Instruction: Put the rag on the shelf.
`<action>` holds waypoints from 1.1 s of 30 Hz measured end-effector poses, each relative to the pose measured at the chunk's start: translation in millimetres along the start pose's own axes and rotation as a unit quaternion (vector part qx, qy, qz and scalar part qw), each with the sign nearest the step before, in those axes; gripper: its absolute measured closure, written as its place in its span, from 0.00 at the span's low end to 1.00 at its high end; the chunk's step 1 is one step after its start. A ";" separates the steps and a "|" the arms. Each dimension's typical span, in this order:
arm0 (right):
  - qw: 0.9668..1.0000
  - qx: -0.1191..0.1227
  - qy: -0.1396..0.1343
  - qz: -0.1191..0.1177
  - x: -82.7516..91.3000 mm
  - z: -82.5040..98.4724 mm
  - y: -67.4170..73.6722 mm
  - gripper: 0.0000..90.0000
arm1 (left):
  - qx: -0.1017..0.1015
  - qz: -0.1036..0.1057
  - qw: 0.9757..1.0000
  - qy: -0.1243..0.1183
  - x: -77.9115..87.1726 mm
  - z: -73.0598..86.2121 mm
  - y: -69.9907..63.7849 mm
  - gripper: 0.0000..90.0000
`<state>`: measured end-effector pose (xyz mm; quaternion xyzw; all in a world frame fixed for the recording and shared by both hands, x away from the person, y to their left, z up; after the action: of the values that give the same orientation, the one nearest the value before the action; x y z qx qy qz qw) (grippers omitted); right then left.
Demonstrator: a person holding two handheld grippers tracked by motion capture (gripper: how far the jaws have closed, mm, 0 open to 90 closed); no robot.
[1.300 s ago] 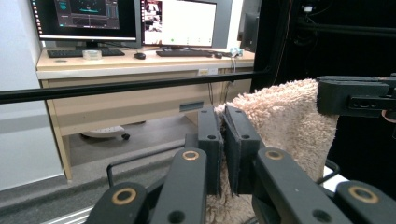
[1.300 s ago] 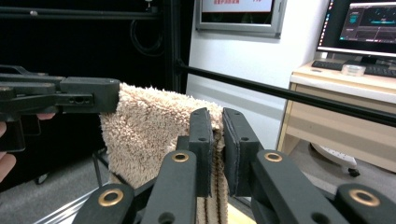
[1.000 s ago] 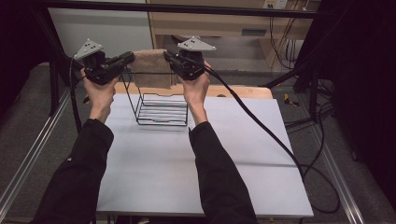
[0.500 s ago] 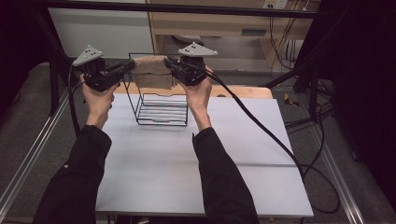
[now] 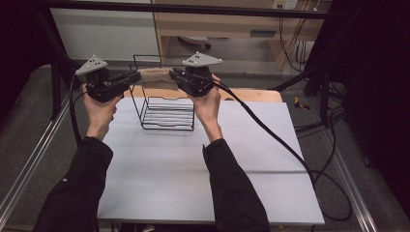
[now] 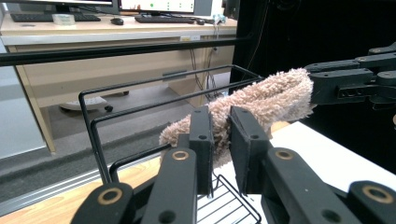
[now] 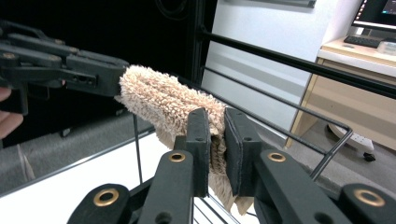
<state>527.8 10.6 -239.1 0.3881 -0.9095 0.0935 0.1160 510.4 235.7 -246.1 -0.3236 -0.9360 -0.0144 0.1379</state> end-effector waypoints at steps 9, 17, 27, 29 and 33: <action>1.000 0.003 0.010 -0.006 -0.5 6.9 2.5 0.89 | 0.017 0.001 1.000 0.005 11.3 -12.7 1.4 0.79; 1.000 0.007 0.016 -0.010 -0.9 10.5 3.6 0.88 | 0.026 0.010 0.999 0.046 0.9 -15.4 -2.7 0.94; 0.999 0.012 0.028 -0.016 -1.8 17.3 6.0 0.86 | 0.024 0.012 0.997 0.077 -5.0 0.9 -4.4 0.99; 0.999 0.011 0.030 -0.018 -2.1 18.0 6.1 0.85 | 0.022 0.010 0.997 0.080 -5.5 2.3 -4.6 0.99; 0.999 0.009 0.031 -0.023 -1.0 17.6 6.7 0.82 | 0.018 0.005 0.996 0.084 -7.1 4.0 -4.9 1.00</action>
<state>521.1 11.3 -256.8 0.4065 -0.8955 0.1110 0.1432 511.8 228.0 -251.5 -0.3232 -0.9196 -0.0237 0.2222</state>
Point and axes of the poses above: each handheld gripper's, and its own axes: x roughly backward along the jaws, z roughly out of its underside, y roughly to its left, the point moved 4 cm from there along -x, roughly forward along the jaws, and after that the axes turned 3 degrees about y, right-handed, at the moved point
